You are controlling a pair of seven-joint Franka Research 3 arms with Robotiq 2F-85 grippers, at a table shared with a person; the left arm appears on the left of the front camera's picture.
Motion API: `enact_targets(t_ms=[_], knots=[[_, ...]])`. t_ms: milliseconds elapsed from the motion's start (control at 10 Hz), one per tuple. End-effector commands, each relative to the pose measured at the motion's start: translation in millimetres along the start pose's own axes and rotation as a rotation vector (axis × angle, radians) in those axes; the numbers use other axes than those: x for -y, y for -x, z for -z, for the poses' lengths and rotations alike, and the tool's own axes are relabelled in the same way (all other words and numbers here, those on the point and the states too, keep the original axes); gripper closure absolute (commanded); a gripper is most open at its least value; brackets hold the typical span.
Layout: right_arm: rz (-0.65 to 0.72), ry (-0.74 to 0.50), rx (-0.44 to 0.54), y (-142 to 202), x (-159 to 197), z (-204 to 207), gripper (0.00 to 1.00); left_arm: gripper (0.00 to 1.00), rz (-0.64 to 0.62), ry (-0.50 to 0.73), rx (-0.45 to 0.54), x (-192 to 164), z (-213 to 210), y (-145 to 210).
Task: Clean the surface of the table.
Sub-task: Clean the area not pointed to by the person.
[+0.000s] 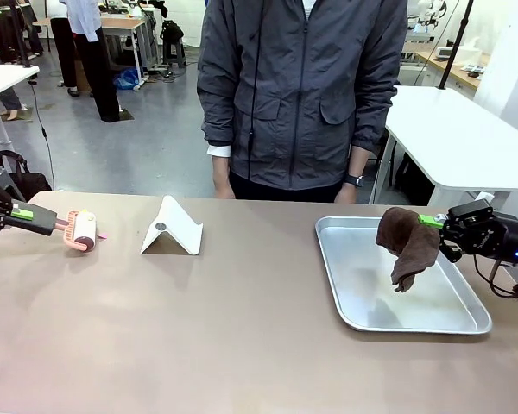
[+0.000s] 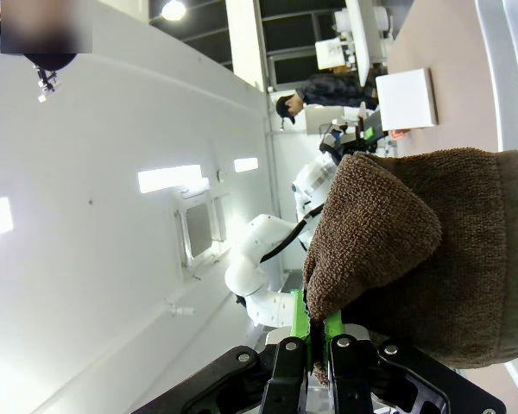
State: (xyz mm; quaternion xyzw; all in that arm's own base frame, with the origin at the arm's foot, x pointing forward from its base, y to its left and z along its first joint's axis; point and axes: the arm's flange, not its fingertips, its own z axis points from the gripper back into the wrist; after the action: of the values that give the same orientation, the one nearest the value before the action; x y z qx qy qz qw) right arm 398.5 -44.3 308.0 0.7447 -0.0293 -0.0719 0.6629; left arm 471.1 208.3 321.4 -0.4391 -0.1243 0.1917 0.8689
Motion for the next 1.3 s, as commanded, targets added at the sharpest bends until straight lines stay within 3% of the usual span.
enact_targets(t_ms=[0,800,1000,1200], knots=[[-0.009,-0.007,0.003,-1.1,-3.8,2.4,0.93,0.80,-0.017,-0.052,-0.006,-1.0,11.7,-3.5],[-0.009,-0.007,0.003,-1.1,-3.8,2.4,0.93,0.80,0.044,-0.074,-0.081,47.1,54.1,-15.2],[-0.009,-0.007,0.003,-1.1,-3.8,2.4,0.93,0.80,0.076,-0.023,-0.054,60.9,43.6,-10.1],[-0.009,-0.007,0.003,-1.1,-3.8,2.4,0.93,0.80,0.137,0.115,-0.026,73.0,0.1,23.0]])
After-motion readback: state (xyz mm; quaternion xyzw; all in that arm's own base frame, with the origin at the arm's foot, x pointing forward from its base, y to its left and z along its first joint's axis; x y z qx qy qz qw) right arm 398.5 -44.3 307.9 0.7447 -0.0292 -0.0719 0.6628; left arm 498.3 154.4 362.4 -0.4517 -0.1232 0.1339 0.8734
